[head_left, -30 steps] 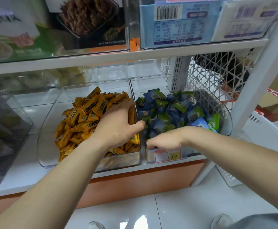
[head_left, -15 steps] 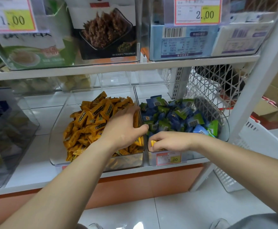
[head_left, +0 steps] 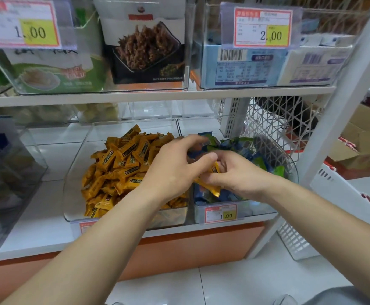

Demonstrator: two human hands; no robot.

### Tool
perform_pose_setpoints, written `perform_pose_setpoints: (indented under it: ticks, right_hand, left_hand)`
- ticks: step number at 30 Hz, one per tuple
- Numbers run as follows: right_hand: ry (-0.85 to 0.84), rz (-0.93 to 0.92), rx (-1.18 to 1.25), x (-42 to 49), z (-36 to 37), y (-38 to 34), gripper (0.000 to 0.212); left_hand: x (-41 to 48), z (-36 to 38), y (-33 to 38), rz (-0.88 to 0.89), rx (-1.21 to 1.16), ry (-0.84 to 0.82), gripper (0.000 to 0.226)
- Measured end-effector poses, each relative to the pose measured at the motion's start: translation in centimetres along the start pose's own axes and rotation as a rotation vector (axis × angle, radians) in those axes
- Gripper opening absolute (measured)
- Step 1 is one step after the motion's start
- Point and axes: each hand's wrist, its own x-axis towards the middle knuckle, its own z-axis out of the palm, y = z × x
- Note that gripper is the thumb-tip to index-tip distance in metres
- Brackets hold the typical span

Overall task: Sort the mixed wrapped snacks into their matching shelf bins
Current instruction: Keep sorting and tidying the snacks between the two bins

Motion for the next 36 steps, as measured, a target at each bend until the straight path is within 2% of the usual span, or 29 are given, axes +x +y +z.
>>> perform_pose_setpoints:
  ticks: [4,6,9,12,14,16,18,19,21,23,26,28,30,32,36]
  right_hand:
    - [0.105,0.002,0.052,0.5,1.1,-0.3,0.045]
    - [0.154,0.002,0.080,0.4,0.9,-0.6,0.049]
    - [0.187,-0.017,-0.027,0.5,0.4,-1.1,0.058]
    - [0.192,-0.039,-0.088,0.5,0.1,-1.7,0.070]
    - [0.300,-0.058,-0.179,0.6,-0.9,-2.0,0.064]
    - [0.516,-0.023,-0.180,0.9,-2.8,-1.8,0.045]
    - [0.659,0.027,-0.109,1.2,-4.8,-1.5,0.033]
    - [0.665,0.043,-0.119,1.3,-5.6,-1.3,0.028]
    - [0.559,0.082,-0.271,1.5,-6.5,-0.6,0.018]
    - [0.363,0.119,-0.512,1.5,-6.3,0.3,0.011]
    - [0.085,0.190,-0.785,1.8,-5.3,2.0,0.011]
    - [-0.062,0.244,-0.974,2.3,-4.8,3.0,0.016]
    - [-0.113,0.315,-1.176,2.7,-4.8,3.6,0.018]
    - [-0.104,0.379,-1.291,3.0,-5.1,3.9,0.022]
    - [-0.105,0.421,-1.413,3.7,-5.1,4.5,0.027]
  left_hand:
    - [0.2,-0.6,0.0,-0.054,-0.035,0.066,0.009]
    - [0.3,-0.9,-0.1,-0.076,-0.049,0.056,0.012]
    - [0.0,-0.7,0.1,-0.113,-0.201,-0.007,0.011]
    - [0.3,-1.2,-0.7,-0.186,-0.274,0.100,0.015]
    - [0.7,-2.1,-2.1,-0.199,-0.142,0.200,0.012]
    - [0.7,-2.9,-3.6,-0.219,0.017,0.260,0.011]
    - [0.5,-3.0,-5.4,-0.242,0.176,0.274,0.023]
    - [0.5,-2.9,-6.1,-0.261,0.274,0.261,0.030]
    - [0.6,-2.8,-6.5,-0.295,0.461,0.230,0.039]
    - [0.7,-2.6,-6.1,-0.238,0.552,0.254,0.044]
    - [1.0,-2.3,-4.2,-0.094,0.475,0.307,0.040]
    - [1.0,-1.4,-2.9,-0.032,0.407,0.191,0.041]
    - [0.8,0.0,-2.3,-0.014,0.456,0.002,0.056]
    - [0.4,1.1,-2.8,-0.052,0.530,-0.114,0.069]
    - [0.4,1.3,-3.9,-0.071,0.543,-0.136,0.075]
